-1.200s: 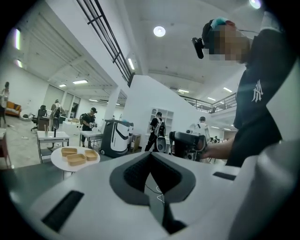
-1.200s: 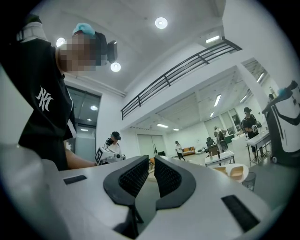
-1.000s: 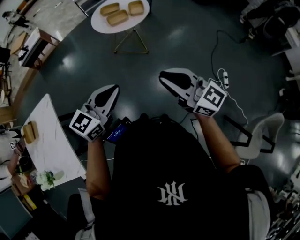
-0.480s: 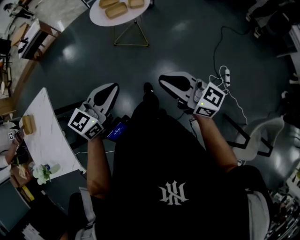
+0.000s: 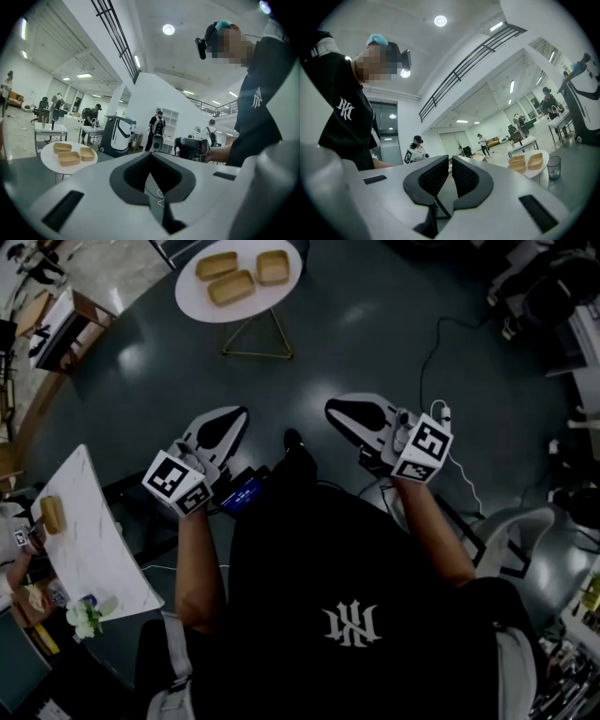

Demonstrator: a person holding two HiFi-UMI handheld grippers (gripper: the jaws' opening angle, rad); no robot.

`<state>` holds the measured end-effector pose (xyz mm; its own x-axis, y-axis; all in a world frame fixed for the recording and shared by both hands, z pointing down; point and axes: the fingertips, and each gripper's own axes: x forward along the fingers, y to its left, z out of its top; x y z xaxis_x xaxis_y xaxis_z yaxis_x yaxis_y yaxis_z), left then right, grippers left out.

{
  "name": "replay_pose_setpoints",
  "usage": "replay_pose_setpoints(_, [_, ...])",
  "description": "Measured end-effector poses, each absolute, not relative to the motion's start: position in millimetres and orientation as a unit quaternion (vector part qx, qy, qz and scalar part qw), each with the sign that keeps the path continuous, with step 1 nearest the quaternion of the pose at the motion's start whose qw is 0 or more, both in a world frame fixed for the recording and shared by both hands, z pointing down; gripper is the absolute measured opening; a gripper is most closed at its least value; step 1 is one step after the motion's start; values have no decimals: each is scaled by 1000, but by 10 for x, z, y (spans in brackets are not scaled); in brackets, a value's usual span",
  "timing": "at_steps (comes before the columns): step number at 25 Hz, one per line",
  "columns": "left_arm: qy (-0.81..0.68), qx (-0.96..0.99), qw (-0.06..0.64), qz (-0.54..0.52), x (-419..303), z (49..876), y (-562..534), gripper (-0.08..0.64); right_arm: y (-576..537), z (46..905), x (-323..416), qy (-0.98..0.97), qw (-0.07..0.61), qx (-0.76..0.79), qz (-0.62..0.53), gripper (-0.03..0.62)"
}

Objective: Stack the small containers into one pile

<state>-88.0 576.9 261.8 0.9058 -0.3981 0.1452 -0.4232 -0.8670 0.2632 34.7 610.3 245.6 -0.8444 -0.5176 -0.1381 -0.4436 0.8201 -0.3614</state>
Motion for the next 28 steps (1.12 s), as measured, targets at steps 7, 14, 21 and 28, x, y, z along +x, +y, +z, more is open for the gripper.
replay_pose_setpoints(7, [-202, 966, 153, 43, -828, 2627, 4975, 3, 5386, 2427, 303, 953, 84, -242, -165, 46])
replay_pose_setpoints(14, [-186, 966, 175, 27, -757, 2743, 4179, 3, 4643, 2442, 445, 950, 63, -257, -165, 45])
replay_pose_setpoints(21, [-207, 958, 193, 34, -631, 2826, 3718, 3, 4159, 2589, 561, 952, 45, -239, -186, 45])
replay_pose_setpoints(28, [-269, 939, 205, 55, -445, 2929, 3128, 3, 3288, 2664, 824, 967, 34, -173, -185, 44])
